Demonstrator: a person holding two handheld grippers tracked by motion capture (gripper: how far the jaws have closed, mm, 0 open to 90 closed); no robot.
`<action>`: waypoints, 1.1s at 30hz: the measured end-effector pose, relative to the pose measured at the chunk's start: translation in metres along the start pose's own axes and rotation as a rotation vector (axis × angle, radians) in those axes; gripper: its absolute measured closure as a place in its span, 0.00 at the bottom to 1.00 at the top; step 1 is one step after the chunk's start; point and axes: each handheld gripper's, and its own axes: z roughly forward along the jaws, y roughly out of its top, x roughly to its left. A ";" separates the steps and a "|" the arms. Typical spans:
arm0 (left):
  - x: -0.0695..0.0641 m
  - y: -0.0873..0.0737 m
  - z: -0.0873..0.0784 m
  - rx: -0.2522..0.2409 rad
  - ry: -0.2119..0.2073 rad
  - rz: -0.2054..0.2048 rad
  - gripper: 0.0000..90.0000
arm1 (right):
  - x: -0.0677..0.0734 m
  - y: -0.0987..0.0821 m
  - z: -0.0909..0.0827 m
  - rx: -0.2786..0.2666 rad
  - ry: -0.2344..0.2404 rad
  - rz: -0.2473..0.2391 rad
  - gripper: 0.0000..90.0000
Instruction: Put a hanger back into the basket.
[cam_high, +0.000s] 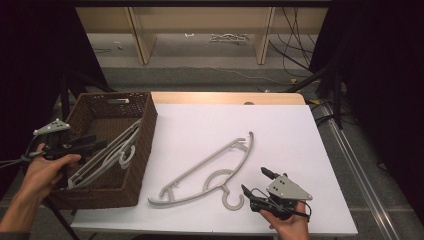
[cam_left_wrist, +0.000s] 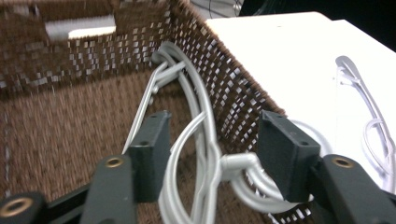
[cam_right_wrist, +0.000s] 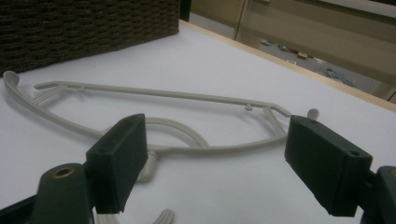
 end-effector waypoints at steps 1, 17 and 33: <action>-0.004 0.001 -0.001 -0.003 -0.003 0.008 0.45 | 0.000 0.000 0.000 0.001 0.001 -0.001 0.25; -0.110 0.005 0.003 -0.139 -0.155 0.150 0.34 | 0.001 0.000 -0.001 0.008 0.013 0.014 0.25; -0.181 -0.039 0.032 -0.177 -0.287 0.269 0.20 | 0.000 0.001 0.001 0.000 0.005 0.003 0.25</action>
